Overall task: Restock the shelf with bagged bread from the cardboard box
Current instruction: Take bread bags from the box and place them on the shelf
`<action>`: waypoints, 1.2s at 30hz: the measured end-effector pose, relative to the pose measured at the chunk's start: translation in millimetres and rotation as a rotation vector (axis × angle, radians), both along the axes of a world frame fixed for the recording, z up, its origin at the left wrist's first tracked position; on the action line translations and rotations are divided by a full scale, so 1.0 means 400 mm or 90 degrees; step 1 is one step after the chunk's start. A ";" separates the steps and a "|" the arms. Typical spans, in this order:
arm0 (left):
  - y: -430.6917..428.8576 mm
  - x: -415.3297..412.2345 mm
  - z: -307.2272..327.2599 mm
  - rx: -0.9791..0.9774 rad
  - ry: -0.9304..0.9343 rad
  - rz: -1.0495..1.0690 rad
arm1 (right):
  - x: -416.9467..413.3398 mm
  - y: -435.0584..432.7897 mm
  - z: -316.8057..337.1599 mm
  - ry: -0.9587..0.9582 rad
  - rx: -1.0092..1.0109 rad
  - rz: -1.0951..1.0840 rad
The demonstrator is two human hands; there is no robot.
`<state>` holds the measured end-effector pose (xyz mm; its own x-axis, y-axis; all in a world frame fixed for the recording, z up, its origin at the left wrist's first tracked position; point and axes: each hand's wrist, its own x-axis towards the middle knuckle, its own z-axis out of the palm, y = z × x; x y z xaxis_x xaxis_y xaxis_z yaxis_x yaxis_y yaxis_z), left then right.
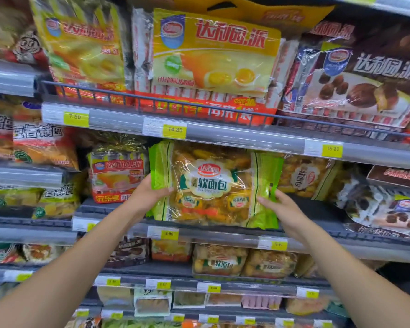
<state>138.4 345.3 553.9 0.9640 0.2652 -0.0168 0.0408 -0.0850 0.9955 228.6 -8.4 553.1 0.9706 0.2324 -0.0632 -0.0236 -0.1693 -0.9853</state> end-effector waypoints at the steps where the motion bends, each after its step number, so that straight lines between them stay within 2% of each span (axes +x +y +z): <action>1: 0.002 0.010 0.007 0.000 0.004 0.007 | 0.018 0.013 0.000 0.012 0.013 -0.010; 7: 0.004 0.068 0.029 0.033 0.000 0.058 | 0.079 0.082 0.002 0.021 0.039 -0.076; 12: 0.020 0.092 -0.006 0.147 0.106 0.078 | 0.173 0.059 -0.148 0.006 -0.060 -0.090; 16: 0.050 0.110 -0.035 0.220 0.194 0.059 | 0.084 0.126 -0.098 -0.031 -0.156 -0.163; 18: 0.060 0.109 -0.049 0.290 0.159 0.079 | 0.068 0.125 -0.093 -0.066 -0.224 -0.213; 21: 0.057 0.073 -0.090 0.445 -0.022 0.197 | 0.023 0.118 -0.082 -0.226 -0.361 -0.306; 23: 0.047 0.054 -0.123 0.615 -0.127 0.238 | 0.003 0.125 -0.089 -0.303 -0.407 -0.240; 25: 0.034 0.056 -0.137 0.726 -0.170 0.165 | -0.012 0.146 -0.096 -0.299 -0.476 -0.134; 27: 0.022 0.073 -0.143 0.746 -0.135 0.043 | -0.012 0.164 -0.107 -0.282 -0.541 -0.072; 29: 0.013 0.089 -0.143 0.717 -0.072 -0.028 | 0.001 0.171 -0.123 -0.284 -0.568 -0.066; 36: 0.014 0.145 -0.146 0.708 -0.045 -0.025 | 0.055 0.189 -0.147 -0.256 -0.573 -0.064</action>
<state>196.5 350.9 495.7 0.9613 0.0679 0.2670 -0.0352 -0.9310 0.3634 250.4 67.0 494.3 0.9710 0.1753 0.1627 0.2295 -0.8741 -0.4282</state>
